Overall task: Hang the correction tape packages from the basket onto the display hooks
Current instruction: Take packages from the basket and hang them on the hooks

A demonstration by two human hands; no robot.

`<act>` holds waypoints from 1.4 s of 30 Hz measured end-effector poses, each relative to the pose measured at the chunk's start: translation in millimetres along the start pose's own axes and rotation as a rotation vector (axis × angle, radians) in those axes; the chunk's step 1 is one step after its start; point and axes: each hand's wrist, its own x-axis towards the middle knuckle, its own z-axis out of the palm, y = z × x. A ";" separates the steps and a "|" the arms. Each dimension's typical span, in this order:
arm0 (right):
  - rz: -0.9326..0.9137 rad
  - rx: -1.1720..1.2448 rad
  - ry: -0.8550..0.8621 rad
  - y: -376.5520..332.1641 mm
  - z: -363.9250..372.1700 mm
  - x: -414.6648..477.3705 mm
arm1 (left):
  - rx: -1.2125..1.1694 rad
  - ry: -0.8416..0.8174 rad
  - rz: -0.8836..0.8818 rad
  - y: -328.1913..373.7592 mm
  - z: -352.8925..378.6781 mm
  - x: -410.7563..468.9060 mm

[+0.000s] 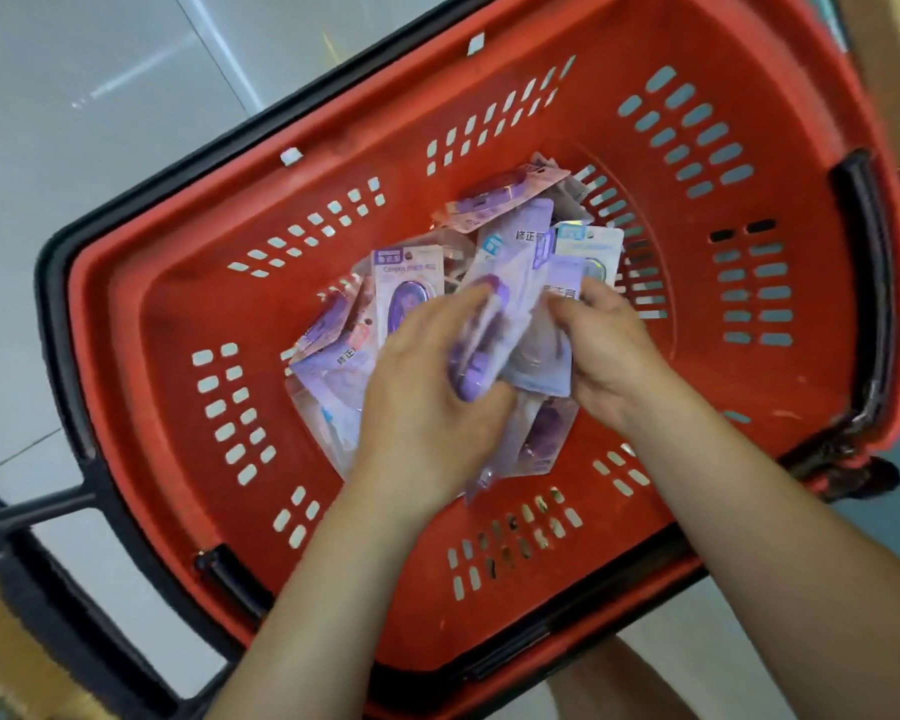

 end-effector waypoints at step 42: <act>-0.259 -0.103 0.035 -5.6 -48.5 -37.1 | -0.252 0.192 -0.619 -36.9 -31.4 -33.5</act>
